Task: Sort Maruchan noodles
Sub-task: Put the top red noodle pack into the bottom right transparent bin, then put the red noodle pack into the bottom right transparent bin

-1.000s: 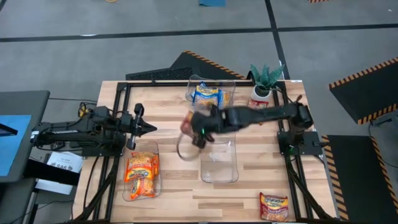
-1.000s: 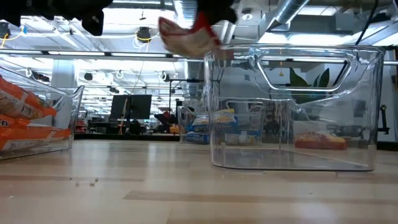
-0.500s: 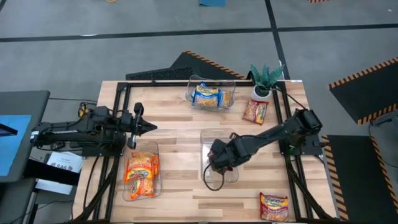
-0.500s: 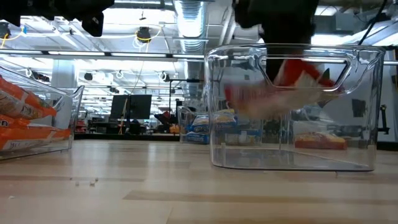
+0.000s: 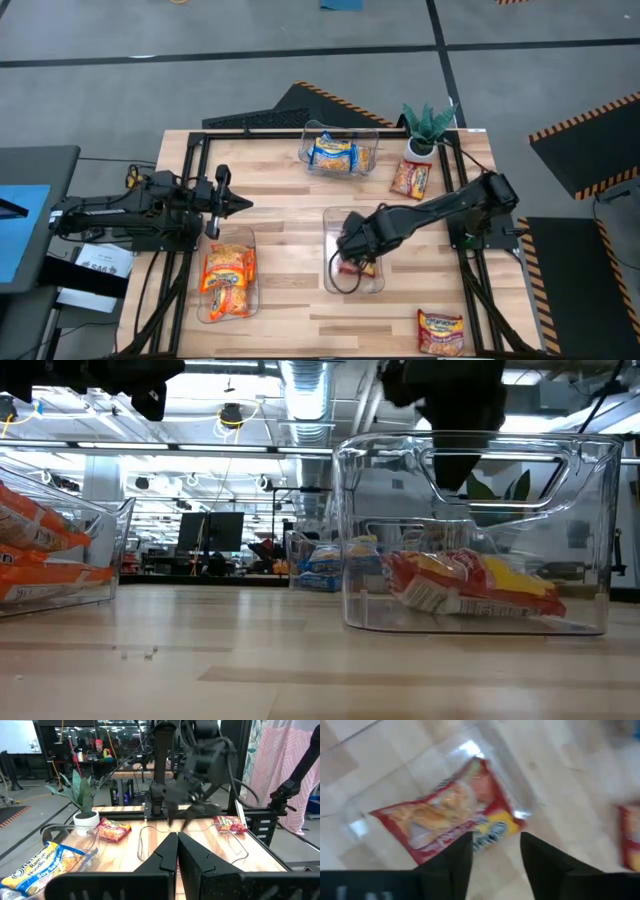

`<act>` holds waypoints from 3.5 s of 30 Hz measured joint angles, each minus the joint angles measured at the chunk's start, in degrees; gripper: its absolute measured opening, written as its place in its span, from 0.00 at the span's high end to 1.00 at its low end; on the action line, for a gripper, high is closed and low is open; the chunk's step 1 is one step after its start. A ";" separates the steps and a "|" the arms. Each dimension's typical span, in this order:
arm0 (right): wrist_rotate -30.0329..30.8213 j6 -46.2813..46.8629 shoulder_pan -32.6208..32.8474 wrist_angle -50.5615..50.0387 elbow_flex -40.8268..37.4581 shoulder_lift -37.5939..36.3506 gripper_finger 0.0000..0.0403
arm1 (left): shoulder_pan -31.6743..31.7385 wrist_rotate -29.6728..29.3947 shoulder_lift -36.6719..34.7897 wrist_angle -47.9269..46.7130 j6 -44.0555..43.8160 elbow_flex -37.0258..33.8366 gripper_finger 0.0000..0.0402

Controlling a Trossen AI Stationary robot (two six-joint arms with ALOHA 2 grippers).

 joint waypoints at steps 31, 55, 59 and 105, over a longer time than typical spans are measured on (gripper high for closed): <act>17.83 35.54 -24.41 20.90 -53.37 -30.49 0.39 | 0.00 -0.08 0.00 -0.56 -0.17 0.00 1.00; 16.19 26.15 -18.43 20.41 -48.88 -24.56 0.98 | -0.01 -0.11 0.00 -0.63 -0.17 0.00 1.00; 20.57 31.09 -10.92 8.18 -40.98 -28.33 0.98 | -0.02 -0.11 0.02 -0.61 -0.17 0.00 1.00; -14.10 42.06 23.53 2.85 -12.56 -18.92 0.62 | -0.02 -0.09 0.00 -2.01 -0.39 0.02 1.00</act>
